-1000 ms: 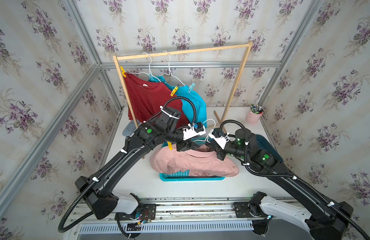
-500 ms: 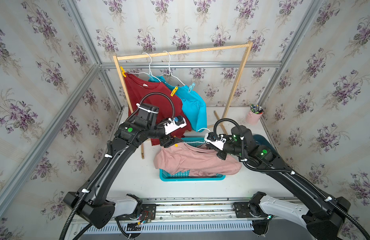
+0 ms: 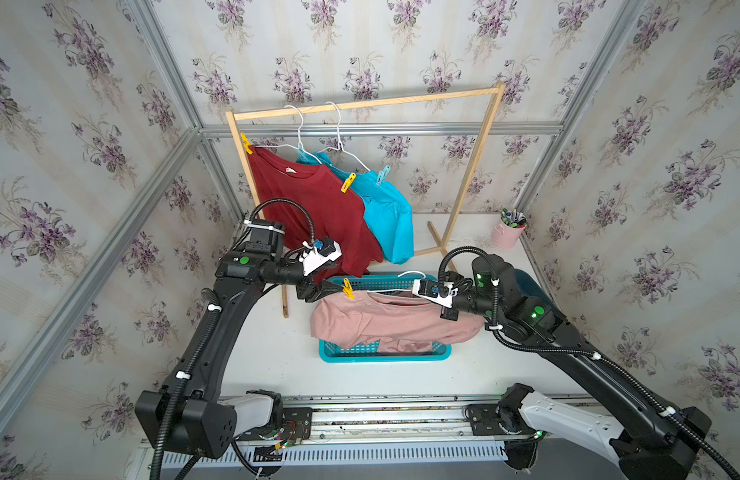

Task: Remove the clothespins securing t-shirts to the hanger
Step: Remove the clothespin from the hanger.

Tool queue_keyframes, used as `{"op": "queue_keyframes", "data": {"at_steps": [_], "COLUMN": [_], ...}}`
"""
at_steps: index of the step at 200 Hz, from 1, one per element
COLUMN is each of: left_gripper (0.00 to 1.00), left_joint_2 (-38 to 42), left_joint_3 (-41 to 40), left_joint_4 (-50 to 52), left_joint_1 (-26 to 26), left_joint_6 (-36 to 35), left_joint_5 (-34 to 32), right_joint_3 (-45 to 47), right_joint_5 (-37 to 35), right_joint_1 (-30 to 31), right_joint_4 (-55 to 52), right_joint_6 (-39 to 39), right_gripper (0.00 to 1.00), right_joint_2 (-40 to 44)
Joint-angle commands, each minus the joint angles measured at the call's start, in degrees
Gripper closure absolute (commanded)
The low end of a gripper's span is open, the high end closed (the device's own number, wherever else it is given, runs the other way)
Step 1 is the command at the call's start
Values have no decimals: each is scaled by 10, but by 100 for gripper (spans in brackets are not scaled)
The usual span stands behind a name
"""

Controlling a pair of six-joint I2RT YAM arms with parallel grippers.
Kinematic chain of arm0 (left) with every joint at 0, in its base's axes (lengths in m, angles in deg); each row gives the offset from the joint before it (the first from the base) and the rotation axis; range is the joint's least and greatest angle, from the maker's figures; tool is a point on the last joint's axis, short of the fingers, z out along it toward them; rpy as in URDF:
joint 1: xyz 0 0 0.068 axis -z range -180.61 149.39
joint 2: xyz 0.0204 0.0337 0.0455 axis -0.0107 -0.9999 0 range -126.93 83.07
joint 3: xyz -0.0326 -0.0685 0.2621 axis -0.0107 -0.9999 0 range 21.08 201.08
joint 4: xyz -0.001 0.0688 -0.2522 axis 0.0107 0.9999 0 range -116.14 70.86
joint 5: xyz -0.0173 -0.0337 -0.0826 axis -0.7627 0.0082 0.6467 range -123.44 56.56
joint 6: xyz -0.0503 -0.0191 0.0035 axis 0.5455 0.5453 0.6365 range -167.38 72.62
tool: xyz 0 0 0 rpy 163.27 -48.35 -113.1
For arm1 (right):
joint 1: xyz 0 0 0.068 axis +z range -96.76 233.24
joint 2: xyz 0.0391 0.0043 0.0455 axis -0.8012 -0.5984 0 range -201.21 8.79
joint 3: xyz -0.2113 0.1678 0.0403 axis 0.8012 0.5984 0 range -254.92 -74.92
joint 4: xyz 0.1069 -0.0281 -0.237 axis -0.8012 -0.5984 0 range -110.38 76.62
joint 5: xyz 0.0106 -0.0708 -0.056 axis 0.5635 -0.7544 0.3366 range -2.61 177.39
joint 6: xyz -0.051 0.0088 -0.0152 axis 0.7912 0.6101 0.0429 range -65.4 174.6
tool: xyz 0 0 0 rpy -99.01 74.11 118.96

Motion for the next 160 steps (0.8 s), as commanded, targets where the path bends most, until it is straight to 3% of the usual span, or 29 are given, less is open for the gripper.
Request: {"op": "queue_keyframes", "data": {"at_steps": [1,34,68,122,160], "left_gripper": [23,16,16,27,36], "left_joint_2": [-9,-20,-34,-41,-36], "left_joint_3": [-4,-11,-35,-37,-46], "left_joint_4": [5,5,5,4,5], "left_joint_1": [8,34,54,53,52], "left_joint_6": [-30,-33,-48,-53,-55], "left_joint_5": [30,24,20,52,33], "right_joint_3": [2,13,1,-17,-16], "right_joint_5": [12,15,40,38,27], "right_joint_1": [-1,-4,-15,-16,-17], "right_joint_4": [13,19,5,-14,-17], "right_joint_6": [32,33,33,32,31], "right_gripper": [100,100,100,100,100], "right_joint_2": [0,12,4,-15,-16]}}
